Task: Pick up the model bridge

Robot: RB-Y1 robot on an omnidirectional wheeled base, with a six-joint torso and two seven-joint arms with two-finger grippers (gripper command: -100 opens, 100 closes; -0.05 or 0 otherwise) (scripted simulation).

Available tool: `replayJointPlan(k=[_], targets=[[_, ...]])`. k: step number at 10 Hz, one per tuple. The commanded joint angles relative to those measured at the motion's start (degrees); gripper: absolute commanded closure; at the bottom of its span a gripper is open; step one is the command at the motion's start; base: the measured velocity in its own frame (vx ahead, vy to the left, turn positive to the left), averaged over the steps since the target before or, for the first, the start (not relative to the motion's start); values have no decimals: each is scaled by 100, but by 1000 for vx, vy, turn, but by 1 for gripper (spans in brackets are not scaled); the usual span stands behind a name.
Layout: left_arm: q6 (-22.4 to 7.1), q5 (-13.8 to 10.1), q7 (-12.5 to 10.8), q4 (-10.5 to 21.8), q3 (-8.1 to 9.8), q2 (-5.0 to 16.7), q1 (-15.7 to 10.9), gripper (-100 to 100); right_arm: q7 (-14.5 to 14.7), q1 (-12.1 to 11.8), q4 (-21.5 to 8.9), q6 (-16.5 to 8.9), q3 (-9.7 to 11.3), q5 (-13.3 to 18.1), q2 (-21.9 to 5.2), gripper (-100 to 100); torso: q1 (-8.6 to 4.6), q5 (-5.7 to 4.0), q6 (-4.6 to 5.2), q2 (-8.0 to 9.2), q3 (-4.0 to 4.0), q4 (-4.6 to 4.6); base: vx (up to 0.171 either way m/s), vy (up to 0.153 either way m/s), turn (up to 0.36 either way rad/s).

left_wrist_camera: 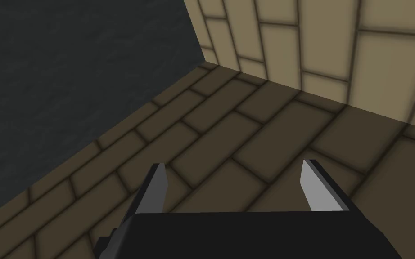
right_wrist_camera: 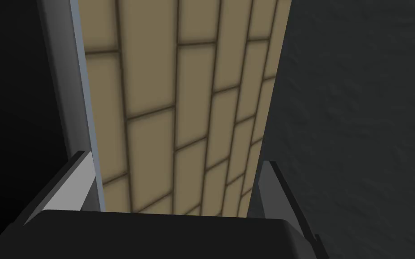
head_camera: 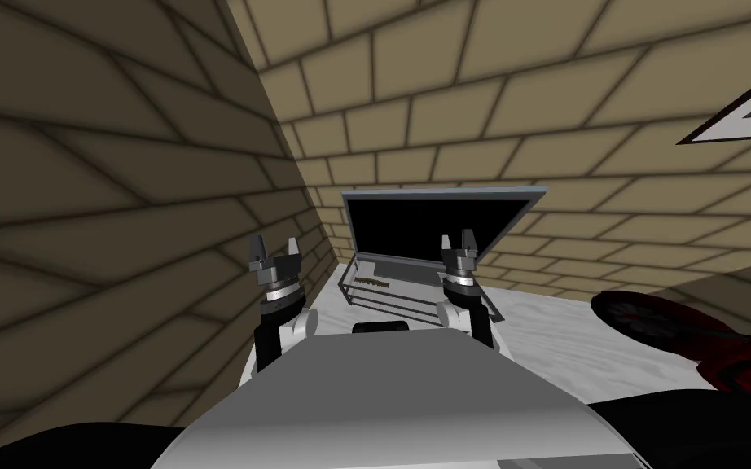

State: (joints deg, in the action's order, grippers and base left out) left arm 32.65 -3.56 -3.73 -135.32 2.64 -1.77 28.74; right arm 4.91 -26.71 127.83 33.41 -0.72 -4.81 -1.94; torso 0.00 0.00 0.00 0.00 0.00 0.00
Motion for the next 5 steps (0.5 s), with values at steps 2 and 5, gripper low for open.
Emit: replayJointPlan(k=[2, 5], targets=[[0, 0, 0, 0, 0, 0, -1, 0, 72, -5, -277, -134, 97, 70, -309, -100, 2, 0, -3, 0, 0, 0, -3, 12, 221], [0, 0, 0, 0, 0, 0, 0, 0, 199, -17, -718, -365, 255, 186, -654, -100, 5, 1, -2, 0, 0, 0, -4, 16, 258]])
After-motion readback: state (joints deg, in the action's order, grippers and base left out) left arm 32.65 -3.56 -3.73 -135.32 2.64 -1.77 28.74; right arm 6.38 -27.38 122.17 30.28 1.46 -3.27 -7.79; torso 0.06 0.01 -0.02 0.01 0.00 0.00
